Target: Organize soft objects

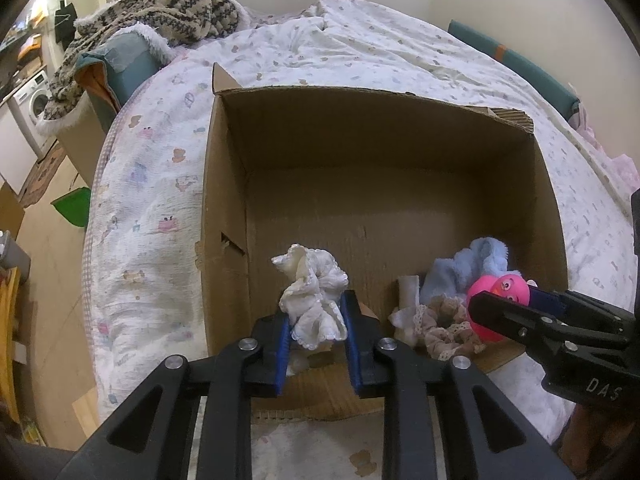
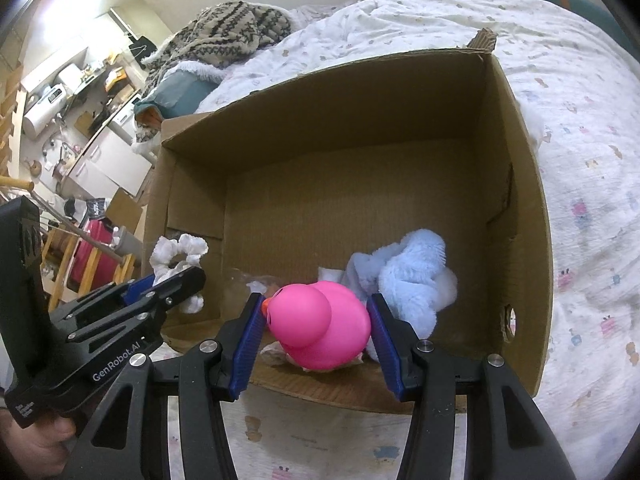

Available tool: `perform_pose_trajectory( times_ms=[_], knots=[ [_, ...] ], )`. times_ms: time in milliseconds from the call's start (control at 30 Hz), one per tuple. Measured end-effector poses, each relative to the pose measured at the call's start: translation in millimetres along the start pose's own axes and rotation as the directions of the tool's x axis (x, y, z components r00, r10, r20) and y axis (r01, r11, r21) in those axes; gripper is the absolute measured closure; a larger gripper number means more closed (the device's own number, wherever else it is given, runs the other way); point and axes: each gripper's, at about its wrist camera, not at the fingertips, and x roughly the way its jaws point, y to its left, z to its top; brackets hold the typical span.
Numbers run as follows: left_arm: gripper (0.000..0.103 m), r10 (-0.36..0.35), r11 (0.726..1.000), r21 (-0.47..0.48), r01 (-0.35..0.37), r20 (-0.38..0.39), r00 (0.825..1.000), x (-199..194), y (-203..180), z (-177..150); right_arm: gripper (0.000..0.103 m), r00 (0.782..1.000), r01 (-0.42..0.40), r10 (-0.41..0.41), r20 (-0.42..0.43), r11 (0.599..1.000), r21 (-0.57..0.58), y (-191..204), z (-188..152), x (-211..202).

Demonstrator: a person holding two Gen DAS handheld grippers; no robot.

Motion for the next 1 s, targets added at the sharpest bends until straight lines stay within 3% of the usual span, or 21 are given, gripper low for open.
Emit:
perform_pose_trajectory(
  times_ms=[267, 433, 500, 767, 867, 1000],
  knots=[
    [0.071, -0.012, 1.0, -0.003, 0.012, 0.003, 1.0, -2, -2, 0, 0.048, 1.0, -0.01, 0.01, 0.005, 1.0, 0.013, -2, 0, -1],
    [0.051, 0.003, 1.0, 0.009, -0.003, 0.027, 1.0, -6, -5, 0, 0.043, 0.999, -0.031, 0.03, 0.018, 0.999, 0.031, -4, 1, -5],
    [0.048, 0.004, 1.0, 0.02, -0.004, 0.038, 0.999, -9, -8, 0, 0.041, 0.999, -0.04, 0.039, 0.029, 0.999, 0.035, -5, -1, -8],
    [0.043, 0.02, 0.999, 0.035, -0.023, 0.078, 0.997, -22, -10, 3, 0.022, 0.995, -0.04, 0.035, 0.091, 0.998, 0.054, -7, -1, -24],
    [0.043, 0.02, 1.0, 0.017, -0.022, 0.086, 0.996, -31, -5, 3, 0.0, 0.988, -0.027, 0.018, 0.151, 0.998, 0.055, -7, -1, -38],
    [0.043, 0.031, 0.999, -0.038, -0.027, 0.117, 0.993, -50, 5, 4, 0.0, 0.972, 0.036, -0.047, 0.232, 0.998, 0.05, -3, -4, -63]
  ],
)
